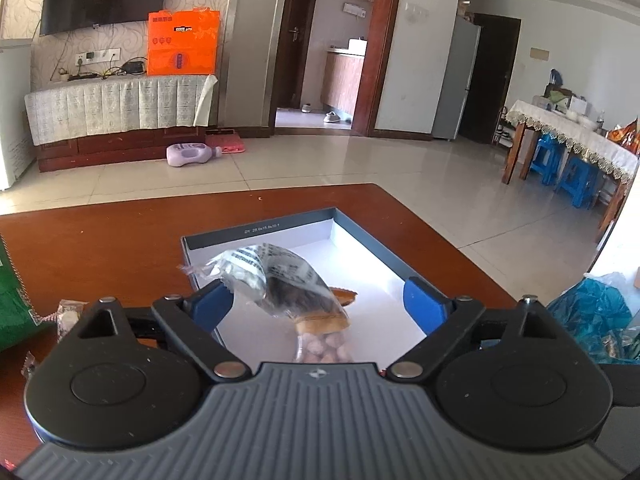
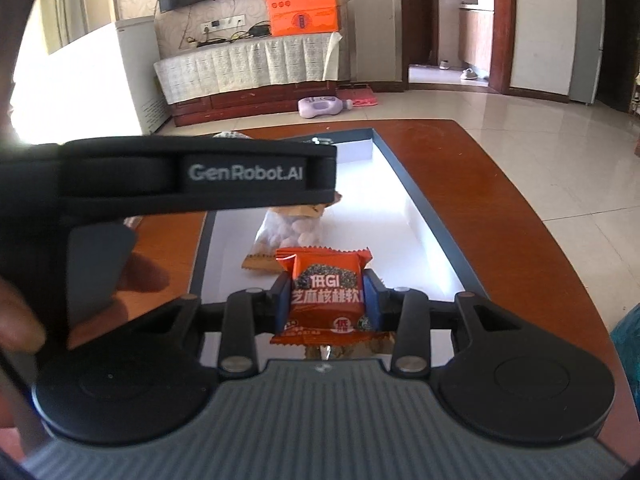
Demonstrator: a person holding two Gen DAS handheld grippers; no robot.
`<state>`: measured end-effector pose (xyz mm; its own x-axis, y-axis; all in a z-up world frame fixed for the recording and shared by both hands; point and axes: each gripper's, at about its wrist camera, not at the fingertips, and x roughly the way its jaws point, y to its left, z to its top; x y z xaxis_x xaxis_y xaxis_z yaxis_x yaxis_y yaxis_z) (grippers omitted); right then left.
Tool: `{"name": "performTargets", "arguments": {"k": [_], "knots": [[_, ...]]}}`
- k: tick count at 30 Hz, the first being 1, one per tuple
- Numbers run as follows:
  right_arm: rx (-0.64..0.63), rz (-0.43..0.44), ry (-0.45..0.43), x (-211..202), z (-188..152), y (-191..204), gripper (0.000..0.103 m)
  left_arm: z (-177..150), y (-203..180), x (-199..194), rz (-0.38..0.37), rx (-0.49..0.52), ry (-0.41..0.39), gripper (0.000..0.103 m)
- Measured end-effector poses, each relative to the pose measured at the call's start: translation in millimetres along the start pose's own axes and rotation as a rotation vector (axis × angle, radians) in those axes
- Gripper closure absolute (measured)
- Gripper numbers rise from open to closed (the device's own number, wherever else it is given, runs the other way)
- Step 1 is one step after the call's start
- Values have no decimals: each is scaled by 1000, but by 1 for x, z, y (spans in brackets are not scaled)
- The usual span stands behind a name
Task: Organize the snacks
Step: 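Lower the orange packet into the box and open the right tool, then move both open tools back to the snack pile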
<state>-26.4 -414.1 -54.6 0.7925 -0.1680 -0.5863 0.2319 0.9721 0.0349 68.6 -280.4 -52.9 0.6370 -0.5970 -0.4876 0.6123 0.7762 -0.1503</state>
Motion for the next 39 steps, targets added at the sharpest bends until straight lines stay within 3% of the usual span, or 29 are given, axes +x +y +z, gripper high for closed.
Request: {"name": "performTargets", "arguments": {"k": [4,11,16,39], "knots": [[-33,-42,17,1,-2,0,49,3,-5,-2,-31,0,-17,7],[7,-30,-63,-14,-2,-13,48,6,-19,-10,-78,18,-48,5],[1,-9,-79,-19,-3,-13,48,5,-27,-27,-68,31,-73,4],[108,-18,-109,-52,-18,0,47,-42,16,-136,203,6,-38,4]]}}
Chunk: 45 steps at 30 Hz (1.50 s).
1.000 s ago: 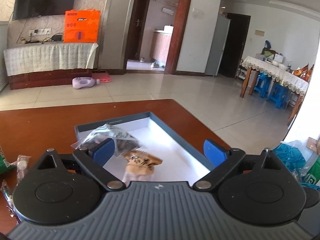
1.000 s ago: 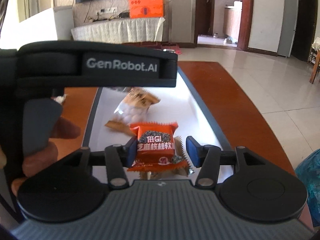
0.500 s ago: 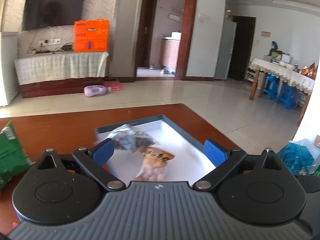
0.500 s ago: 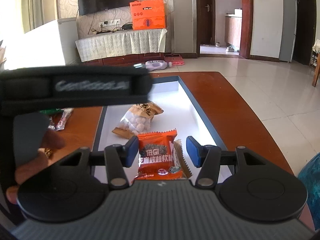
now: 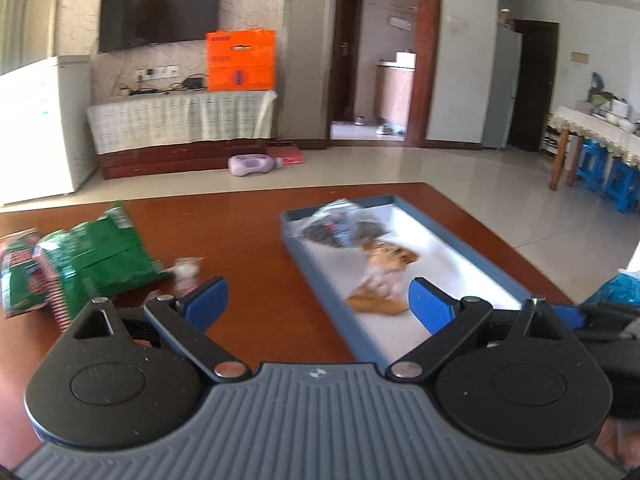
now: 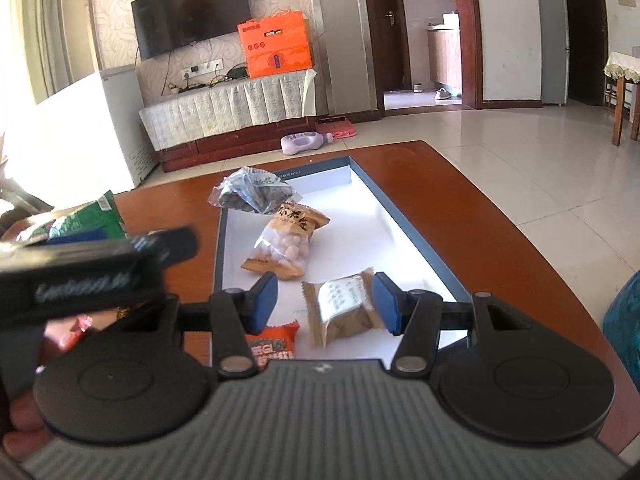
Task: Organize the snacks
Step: 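Move both open tools back to the snack pile, then grasp the red chocolate bar with the left tool while the right tool grasps a brown wrapped chocolate, then carry the red bar and brown chocolate in both tools over the box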
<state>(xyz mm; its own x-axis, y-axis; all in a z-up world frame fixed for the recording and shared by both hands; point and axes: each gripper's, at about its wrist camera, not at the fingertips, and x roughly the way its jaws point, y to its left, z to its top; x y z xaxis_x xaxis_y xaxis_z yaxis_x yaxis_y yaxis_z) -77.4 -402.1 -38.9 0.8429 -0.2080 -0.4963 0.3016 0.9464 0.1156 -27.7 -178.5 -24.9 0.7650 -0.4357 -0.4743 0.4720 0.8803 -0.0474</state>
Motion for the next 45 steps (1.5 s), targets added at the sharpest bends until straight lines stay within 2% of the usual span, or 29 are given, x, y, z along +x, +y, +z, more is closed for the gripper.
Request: {"name": "performTargets", "arguments": {"k": [4,7,11,14,18,21,25,26,33,35,36,38,39,40,45], "knots": [[30,32,-37,-7,3,6,47,-9,30,-23,94,11,7,4],[31,67,-63,-8,6,15,47,-20,55,-40,159,-24,19,4],[-10,171,-76,-4,8,42,47,-47,78,-47,242,-13,93,5],[-84,255,-31,8,6,69,47,-67,90,-40,266,10,161,5],[-196,323,43,29,0,102,47,-84,106,-30,273,6,229,12],[-242,327,85,47,-5,119,47,-88,113,-26,248,-15,218,15],[-278,324,137,68,-11,138,48,-86,124,-26,223,-64,218,32],[-291,328,149,73,-13,144,48,-84,127,-25,213,-80,221,34],[-360,328,167,87,-24,169,48,-85,134,-26,165,-63,205,37],[-373,326,165,92,-25,172,48,-83,136,-24,154,-62,198,49],[-373,333,163,94,-25,173,50,-82,136,-23,151,-64,196,54],[-369,334,161,95,-23,172,64,-81,137,-20,145,-70,193,73],[-364,335,165,96,-21,171,75,-81,138,-20,140,-73,192,75],[-357,340,171,96,-19,170,77,-81,138,-19,134,-75,193,78],[-360,347,169,86,-15,168,77,-80,138,-16,137,-89,193,79]]}}
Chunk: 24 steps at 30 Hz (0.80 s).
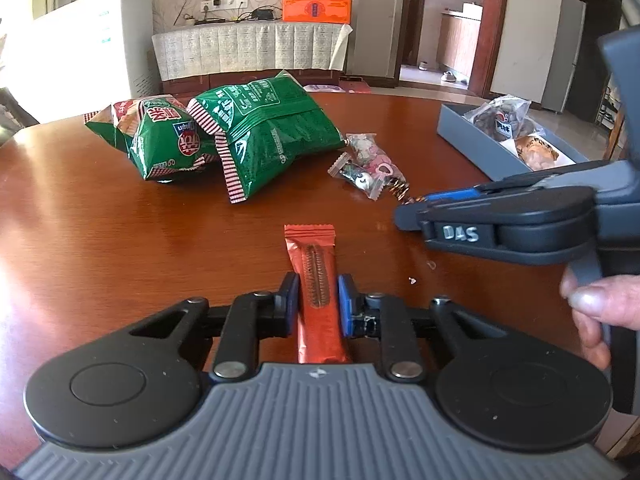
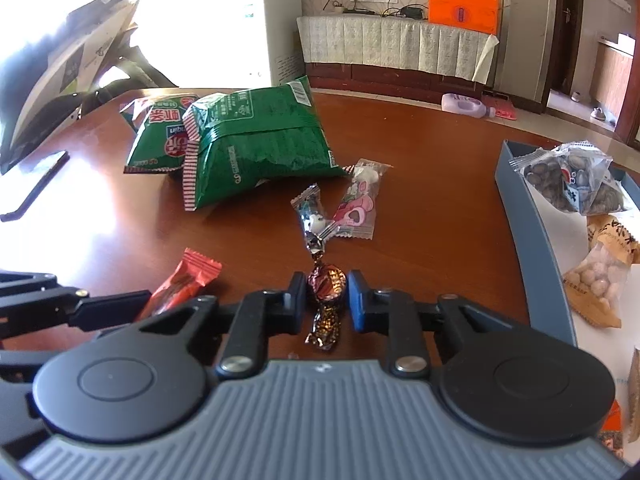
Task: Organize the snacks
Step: 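Carry the red bar and brown chocolate in both tools over the box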
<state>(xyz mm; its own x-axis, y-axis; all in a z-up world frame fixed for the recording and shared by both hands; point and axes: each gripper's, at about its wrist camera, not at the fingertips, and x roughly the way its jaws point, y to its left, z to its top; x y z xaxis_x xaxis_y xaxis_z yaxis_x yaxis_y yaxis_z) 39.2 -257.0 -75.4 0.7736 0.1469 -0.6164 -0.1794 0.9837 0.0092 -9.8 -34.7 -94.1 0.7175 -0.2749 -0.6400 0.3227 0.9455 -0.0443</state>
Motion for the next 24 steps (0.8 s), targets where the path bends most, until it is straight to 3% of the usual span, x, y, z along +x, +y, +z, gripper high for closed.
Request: {"name": "performTargets", "arguments": {"k": [24], "knots": [[98,-60,-133,-76,-1,-44,77,46,-47,-8,-4,19,-98,78]]}}
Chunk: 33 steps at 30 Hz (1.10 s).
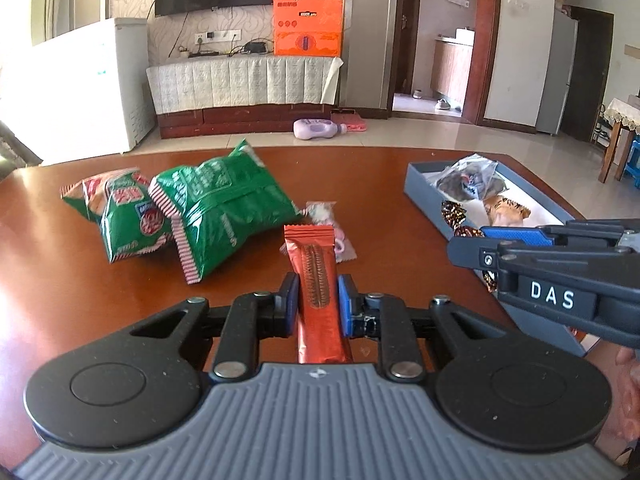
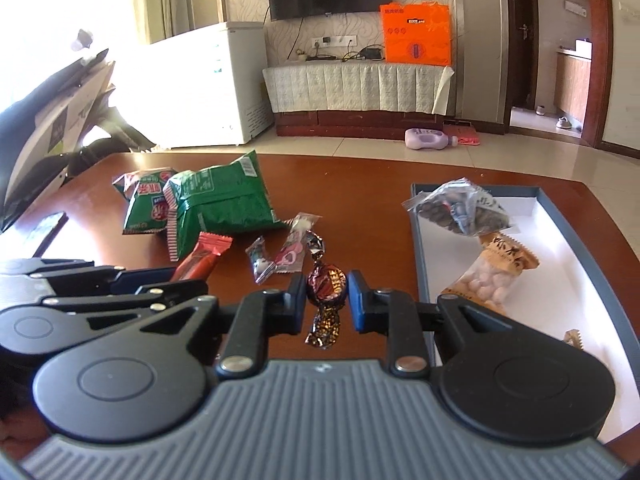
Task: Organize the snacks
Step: 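Carry the red bar and brown chocolate in both tools over the box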
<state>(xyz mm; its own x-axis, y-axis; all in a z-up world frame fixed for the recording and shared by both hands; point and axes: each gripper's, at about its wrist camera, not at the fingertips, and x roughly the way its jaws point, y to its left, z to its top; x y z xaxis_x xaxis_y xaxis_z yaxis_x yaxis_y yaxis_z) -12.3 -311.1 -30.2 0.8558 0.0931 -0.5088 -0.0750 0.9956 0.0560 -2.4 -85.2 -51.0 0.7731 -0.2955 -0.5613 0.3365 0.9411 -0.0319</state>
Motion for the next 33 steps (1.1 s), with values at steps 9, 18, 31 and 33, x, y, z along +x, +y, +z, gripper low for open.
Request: {"name": "performTargets", "arguments": {"k": [9,18,31,33], "knots": [[9,-16,-30,-16,1,-13,77,9,-18,2,-20,20,-10,78],[16,-29,-42,-27,-2,-25,77,13,-33,5,-29,35,-18,78],[42,-72,-57,-44,-8,-47,77,22,-65,6,-77,54,-41,78],[48,-80,-58,-47,-9,-52,77,23,-70,6,-86,58,-43,78]]}}
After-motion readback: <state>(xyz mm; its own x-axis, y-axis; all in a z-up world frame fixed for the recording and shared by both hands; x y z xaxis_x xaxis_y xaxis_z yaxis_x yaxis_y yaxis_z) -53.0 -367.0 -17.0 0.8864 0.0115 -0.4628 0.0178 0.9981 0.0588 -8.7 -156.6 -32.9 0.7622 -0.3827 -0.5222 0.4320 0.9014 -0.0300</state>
